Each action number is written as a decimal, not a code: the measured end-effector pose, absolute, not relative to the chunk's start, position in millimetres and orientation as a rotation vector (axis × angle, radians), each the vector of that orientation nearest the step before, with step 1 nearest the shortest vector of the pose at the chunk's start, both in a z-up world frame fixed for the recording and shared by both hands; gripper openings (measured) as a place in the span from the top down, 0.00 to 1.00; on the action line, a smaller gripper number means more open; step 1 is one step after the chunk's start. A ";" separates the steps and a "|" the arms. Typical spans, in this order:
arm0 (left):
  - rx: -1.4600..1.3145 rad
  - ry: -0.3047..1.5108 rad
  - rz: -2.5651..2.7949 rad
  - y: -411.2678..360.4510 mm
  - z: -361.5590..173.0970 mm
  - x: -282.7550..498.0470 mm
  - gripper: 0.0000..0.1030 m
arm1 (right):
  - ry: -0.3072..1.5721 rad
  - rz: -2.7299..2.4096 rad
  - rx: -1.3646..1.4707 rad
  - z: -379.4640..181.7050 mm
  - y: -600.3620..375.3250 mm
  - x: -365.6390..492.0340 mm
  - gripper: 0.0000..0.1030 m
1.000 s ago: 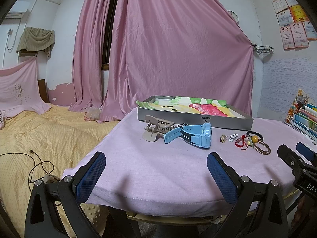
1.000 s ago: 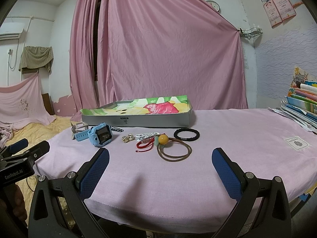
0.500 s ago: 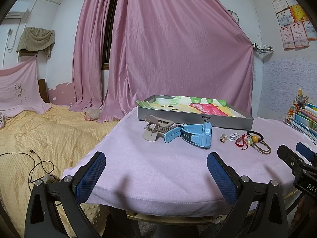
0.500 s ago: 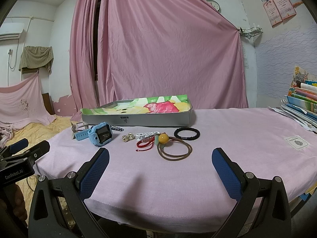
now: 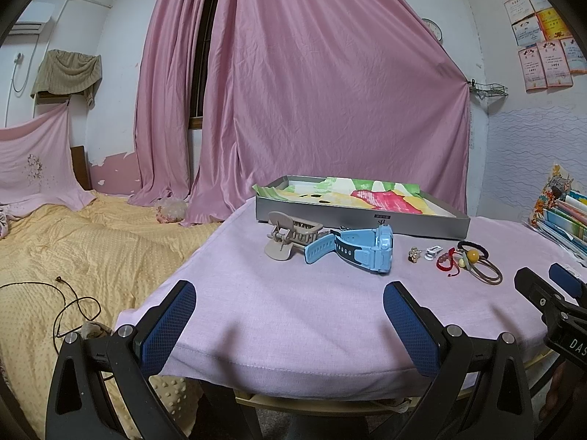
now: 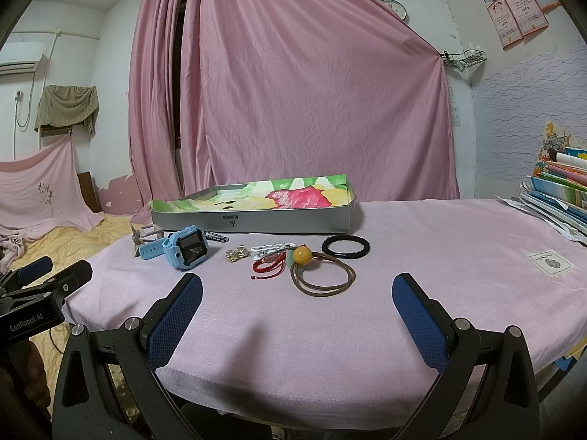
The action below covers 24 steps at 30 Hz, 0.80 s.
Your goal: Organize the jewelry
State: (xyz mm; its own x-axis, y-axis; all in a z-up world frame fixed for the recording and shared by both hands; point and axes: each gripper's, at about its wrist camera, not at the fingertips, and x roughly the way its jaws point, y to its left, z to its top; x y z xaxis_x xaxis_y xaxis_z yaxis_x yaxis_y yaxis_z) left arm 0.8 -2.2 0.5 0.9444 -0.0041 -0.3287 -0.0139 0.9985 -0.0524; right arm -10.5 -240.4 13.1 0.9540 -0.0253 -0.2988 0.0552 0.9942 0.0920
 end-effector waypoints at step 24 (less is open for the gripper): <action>-0.056 0.339 0.006 -2.1 -3.1 1.5 0.00 | 0.305 -0.030 0.110 8.0 -241.1 -9.7 0.01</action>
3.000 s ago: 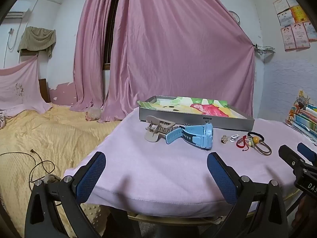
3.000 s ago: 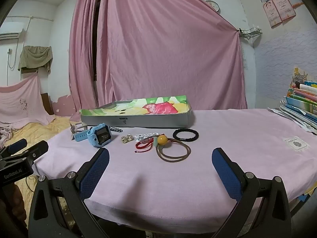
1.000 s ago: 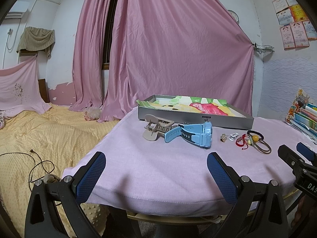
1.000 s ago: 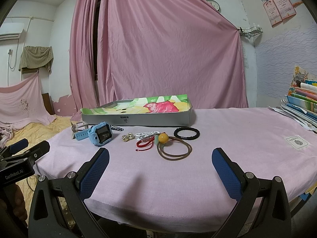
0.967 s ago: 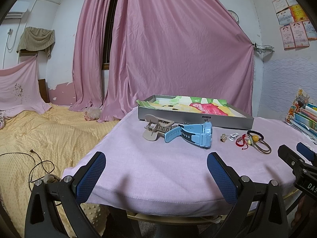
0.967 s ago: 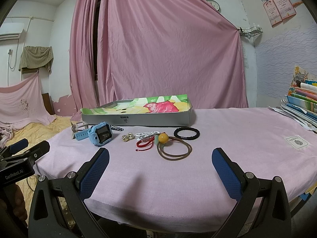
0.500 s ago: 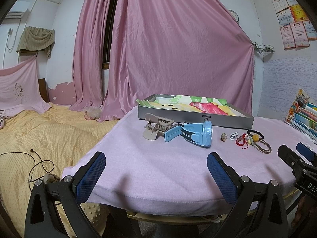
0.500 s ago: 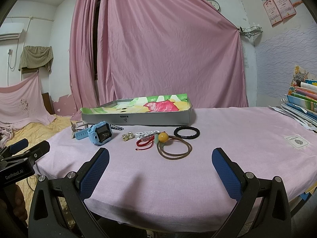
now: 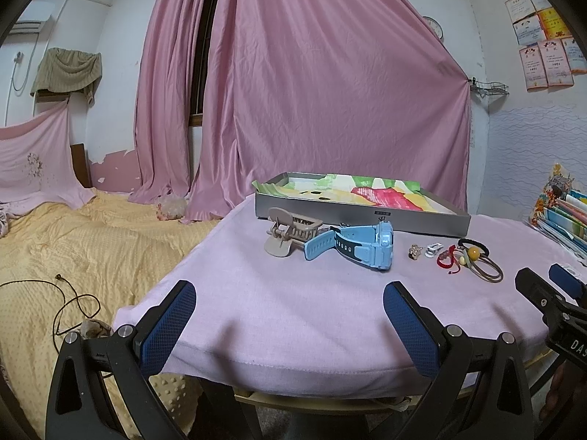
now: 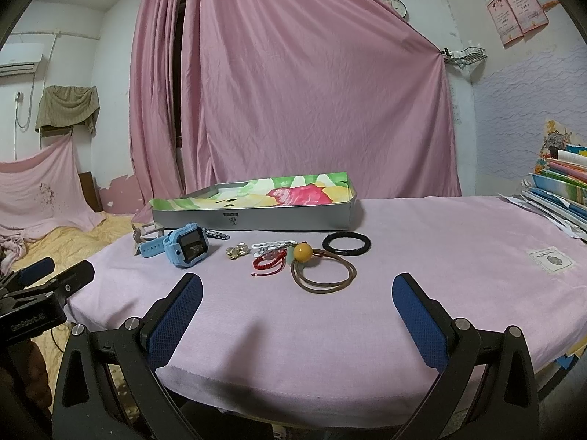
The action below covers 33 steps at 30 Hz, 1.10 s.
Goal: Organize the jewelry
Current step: 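Grasp the blue smartwatch with the left tool while the right tool grasps the yellow-bead hair tie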
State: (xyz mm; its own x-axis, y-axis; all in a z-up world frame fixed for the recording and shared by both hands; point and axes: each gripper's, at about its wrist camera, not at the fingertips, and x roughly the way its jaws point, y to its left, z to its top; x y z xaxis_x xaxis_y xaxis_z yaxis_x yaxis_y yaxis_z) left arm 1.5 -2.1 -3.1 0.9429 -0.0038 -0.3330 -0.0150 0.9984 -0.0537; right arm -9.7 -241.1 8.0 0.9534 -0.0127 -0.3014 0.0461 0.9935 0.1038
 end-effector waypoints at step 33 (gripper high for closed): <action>-0.085 0.679 -0.288 -30.9 1.4 111.2 0.26 | 0.656 0.206 0.014 31.5 -268.1 105.8 0.27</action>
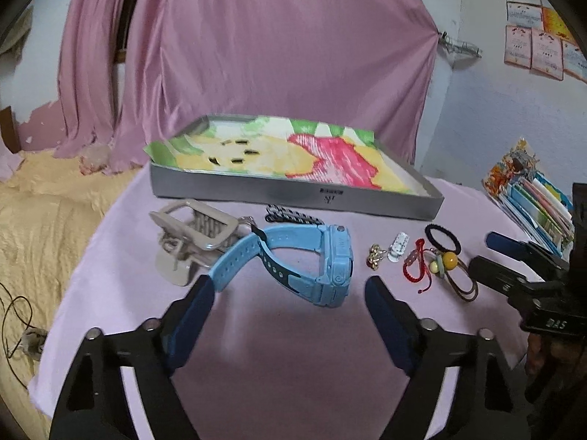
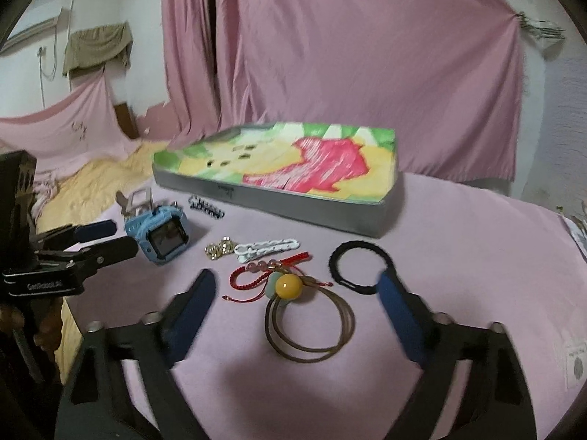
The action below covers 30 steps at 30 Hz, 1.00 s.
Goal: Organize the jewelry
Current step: 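Grasp the blue smartwatch with the left tool while the right tool grasps the yellow-bead hair tie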
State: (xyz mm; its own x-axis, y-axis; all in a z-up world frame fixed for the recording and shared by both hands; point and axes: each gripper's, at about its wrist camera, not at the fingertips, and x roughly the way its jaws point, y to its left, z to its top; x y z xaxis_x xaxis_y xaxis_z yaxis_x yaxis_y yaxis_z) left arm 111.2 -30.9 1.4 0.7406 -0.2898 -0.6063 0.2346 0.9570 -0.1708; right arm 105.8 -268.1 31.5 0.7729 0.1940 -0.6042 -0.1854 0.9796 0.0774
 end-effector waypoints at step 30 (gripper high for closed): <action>-0.064 0.784 -0.371 -58.2 -2.2 142.9 0.78 | 0.814 0.317 -0.059 16.7 -252.2 130.6 0.79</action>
